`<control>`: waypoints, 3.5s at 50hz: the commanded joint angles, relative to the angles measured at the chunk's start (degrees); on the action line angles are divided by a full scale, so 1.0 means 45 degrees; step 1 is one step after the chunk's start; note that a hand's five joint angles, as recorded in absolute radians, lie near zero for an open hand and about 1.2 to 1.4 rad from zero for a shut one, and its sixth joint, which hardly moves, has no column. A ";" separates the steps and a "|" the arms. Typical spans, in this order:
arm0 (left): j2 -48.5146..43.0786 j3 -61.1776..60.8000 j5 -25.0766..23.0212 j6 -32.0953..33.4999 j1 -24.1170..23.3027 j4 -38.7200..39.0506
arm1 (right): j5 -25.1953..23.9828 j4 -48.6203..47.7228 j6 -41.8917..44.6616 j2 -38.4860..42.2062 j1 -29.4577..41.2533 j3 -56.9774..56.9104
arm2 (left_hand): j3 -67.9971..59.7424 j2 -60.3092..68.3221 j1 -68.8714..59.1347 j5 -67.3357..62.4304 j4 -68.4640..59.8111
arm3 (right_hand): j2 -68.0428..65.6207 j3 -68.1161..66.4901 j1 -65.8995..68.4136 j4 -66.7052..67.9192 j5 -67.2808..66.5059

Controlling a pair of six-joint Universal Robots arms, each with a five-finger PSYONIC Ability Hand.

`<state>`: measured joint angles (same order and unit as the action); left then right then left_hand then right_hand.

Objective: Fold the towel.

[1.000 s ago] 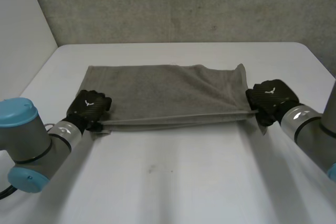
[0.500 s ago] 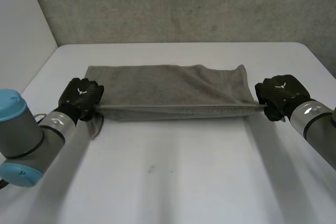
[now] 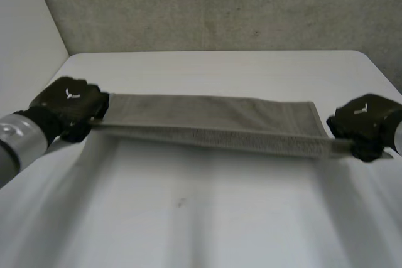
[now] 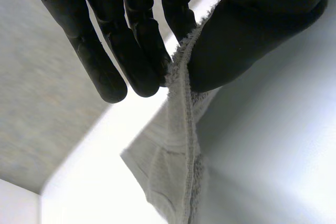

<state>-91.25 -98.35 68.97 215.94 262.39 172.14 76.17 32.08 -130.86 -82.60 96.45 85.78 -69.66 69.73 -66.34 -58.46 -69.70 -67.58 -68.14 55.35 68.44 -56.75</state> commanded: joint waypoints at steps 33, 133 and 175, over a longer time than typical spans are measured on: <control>-0.7144 0.6738 -0.0091 0.0256 -0.0984 0.9714 | 0.2878 -0.9571 -0.1839 0.4880 0.2023 -0.6640 | -0.2299 0.2281 -0.3035 -0.2564 -0.2289 | -0.2760 -0.2636 0.5478 0.2568 -0.2944; 0.0068 -0.2249 -0.0754 0.4495 0.1908 -0.1326 | -0.0716 0.0062 0.3516 -0.0024 -0.1864 0.2249 | -0.2299 0.2281 -0.3035 -0.2564 -0.2289 | -0.2760 -0.2636 0.5478 0.2568 -0.2944; -1.1265 0.7735 -0.0033 0.1467 -0.0475 0.6411 | 0.3073 -0.8826 0.0330 1.0330 0.1729 -0.6993 | 1.3257 -1.3274 1.2520 1.2992 1.3267 | 1.2796 1.2920 -1.0078 -1.2987 1.2611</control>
<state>-140.68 -62.78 68.68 222.33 261.33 198.80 90.15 -5.51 -129.17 -36.96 103.22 54.96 -64.74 64.72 -64.75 -54.84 -64.69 -53.38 -55.13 42.74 55.47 -45.53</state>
